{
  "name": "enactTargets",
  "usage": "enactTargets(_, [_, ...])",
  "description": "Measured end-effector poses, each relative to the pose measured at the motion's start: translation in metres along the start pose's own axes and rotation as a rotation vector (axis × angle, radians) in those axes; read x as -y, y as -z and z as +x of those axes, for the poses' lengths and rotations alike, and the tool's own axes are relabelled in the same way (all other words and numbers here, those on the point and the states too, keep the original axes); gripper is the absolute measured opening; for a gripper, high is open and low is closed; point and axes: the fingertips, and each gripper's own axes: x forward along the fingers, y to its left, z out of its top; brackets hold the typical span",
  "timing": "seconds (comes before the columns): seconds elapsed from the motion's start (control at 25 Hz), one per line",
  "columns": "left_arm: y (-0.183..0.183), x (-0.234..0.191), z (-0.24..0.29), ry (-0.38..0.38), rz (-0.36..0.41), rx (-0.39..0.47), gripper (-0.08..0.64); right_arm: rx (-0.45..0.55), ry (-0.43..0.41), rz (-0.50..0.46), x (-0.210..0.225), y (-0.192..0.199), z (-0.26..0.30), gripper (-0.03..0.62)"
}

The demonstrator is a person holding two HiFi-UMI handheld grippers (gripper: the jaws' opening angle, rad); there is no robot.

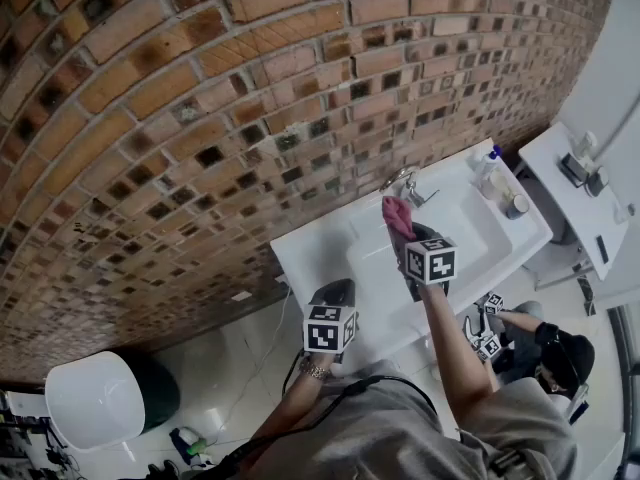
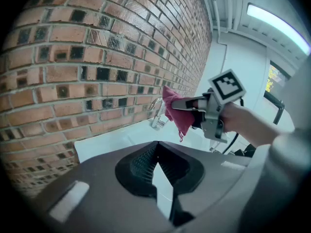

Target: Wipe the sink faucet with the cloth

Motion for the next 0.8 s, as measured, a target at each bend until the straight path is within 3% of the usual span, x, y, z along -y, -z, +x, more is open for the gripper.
enactTargets(0.16, [-0.014, -0.018, 0.017, -0.022, -0.004, -0.018, 0.02, -0.178, -0.002, -0.009, 0.034, 0.004, 0.063, 0.084])
enactTargets(0.32, [-0.039, -0.035, 0.033, -0.022, -0.008, -0.003, 0.02, -0.255, 0.024, -0.003, 0.062, 0.002, 0.107, 0.084])
enactTargets(0.48, [-0.06, -0.049, 0.047, -0.014, 0.008, 0.003, 0.02, -0.255, 0.032, 0.015, 0.076, -0.011, 0.107, 0.087])
enactTargets(0.72, [-0.069, -0.061, 0.069, -0.001, -0.02, -0.012, 0.02, -0.131, 0.121, -0.128, 0.087, -0.044, 0.094, 0.094])
enactTargets(0.8, [-0.066, -0.058, 0.074, 0.012, -0.02, -0.024, 0.02, -0.079, 0.186, -0.151, 0.096, -0.055, 0.086, 0.093])
